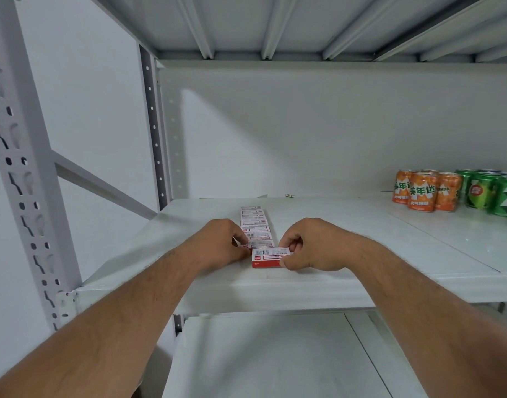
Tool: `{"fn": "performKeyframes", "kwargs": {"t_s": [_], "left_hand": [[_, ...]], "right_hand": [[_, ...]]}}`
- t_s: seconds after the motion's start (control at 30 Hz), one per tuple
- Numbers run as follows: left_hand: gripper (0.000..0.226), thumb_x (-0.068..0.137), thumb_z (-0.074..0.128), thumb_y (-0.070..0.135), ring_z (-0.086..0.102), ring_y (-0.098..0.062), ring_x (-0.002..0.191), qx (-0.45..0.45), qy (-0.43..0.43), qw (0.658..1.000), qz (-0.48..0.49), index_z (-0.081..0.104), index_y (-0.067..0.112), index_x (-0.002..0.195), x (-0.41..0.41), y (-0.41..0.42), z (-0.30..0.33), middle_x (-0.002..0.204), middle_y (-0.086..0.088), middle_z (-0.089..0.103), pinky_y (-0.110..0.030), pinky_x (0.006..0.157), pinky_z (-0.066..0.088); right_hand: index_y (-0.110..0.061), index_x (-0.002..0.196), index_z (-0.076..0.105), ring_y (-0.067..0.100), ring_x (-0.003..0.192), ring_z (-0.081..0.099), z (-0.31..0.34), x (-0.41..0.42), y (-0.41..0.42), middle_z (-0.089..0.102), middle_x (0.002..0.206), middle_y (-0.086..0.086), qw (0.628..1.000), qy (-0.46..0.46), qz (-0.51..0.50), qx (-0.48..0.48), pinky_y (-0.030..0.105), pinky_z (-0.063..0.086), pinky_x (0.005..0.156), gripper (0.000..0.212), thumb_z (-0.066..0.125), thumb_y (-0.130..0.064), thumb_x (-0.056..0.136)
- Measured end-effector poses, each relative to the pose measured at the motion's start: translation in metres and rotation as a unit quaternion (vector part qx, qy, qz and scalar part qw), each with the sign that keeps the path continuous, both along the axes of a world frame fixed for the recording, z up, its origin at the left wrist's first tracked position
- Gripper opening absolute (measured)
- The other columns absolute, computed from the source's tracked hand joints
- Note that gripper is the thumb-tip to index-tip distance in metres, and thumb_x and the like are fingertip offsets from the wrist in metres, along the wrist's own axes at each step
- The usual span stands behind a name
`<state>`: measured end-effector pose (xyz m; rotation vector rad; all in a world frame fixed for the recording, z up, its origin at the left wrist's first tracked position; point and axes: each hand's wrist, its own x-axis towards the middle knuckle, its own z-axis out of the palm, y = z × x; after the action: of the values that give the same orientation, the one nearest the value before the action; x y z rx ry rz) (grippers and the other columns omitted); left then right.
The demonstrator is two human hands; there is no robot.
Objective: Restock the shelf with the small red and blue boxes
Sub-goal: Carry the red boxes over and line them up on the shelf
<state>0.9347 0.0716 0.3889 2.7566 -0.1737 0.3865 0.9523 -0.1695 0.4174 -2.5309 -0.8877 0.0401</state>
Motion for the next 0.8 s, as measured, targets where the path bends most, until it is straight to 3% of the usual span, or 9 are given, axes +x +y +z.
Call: {"fn": "performKeyframes", "kwargs": {"t_s": [0.3,0.43,0.57,0.7,0.8], "left_hand": [[0.024,0.080,0.069,0.050,0.063,-0.001,0.081,-0.002,0.003,1.000,0.004,0.078,0.036,0.097,0.005,0.001,0.001,0.095,0.017,0.068,-0.025,0.075,0.054],[0.023,0.083,0.069,0.047,0.063,-0.002,0.083,-0.009,0.006,1.000,0.007,0.077,0.034,0.101,0.002,-0.002,0.004,0.098,0.015,0.067,-0.022,0.075,0.051],[0.024,0.090,0.064,0.037,0.063,-0.003,0.090,-0.010,0.028,1.000,-0.003,0.073,0.034,0.112,-0.006,0.000,0.006,0.108,0.013,0.068,-0.024,0.085,0.051],[0.039,0.093,0.050,0.013,0.058,-0.010,0.112,-0.011,0.027,0.999,0.025,0.064,0.023,0.129,-0.019,0.006,0.009,0.128,0.008,0.063,-0.018,0.097,0.042],[0.037,0.088,0.058,0.016,0.059,-0.012,0.111,-0.059,0.041,0.996,0.044,0.064,0.018,0.124,-0.034,0.007,0.010,0.123,0.005,0.064,-0.023,0.098,0.044]], "right_hand": [[-0.025,0.103,0.077,0.008,0.073,0.060,-0.001,0.007,0.006,0.073,0.092,-0.006,1.000,0.002,0.003,-0.001,0.037,0.058,0.075,0.024,0.079,-0.033,0.080],[-0.022,0.100,0.077,0.005,0.065,0.055,-0.003,0.006,0.011,0.072,0.087,-0.002,1.000,0.007,0.006,0.010,0.027,0.050,0.064,0.020,0.079,-0.029,0.081],[-0.023,0.100,0.077,0.003,0.061,0.055,-0.006,0.005,0.014,0.067,0.075,-0.012,1.000,0.011,0.001,0.017,0.021,0.049,0.061,0.021,0.079,-0.030,0.081],[-0.022,0.100,0.076,0.007,0.071,0.061,-0.007,0.002,0.015,0.070,0.086,-0.008,1.000,-0.002,-0.009,0.027,0.026,0.055,0.069,0.022,0.080,-0.031,0.080],[-0.026,0.102,0.070,0.008,0.085,0.066,-0.011,0.000,0.016,0.067,0.095,-0.010,0.998,-0.008,-0.027,0.060,0.026,0.058,0.081,0.034,0.085,-0.038,0.074]]}}
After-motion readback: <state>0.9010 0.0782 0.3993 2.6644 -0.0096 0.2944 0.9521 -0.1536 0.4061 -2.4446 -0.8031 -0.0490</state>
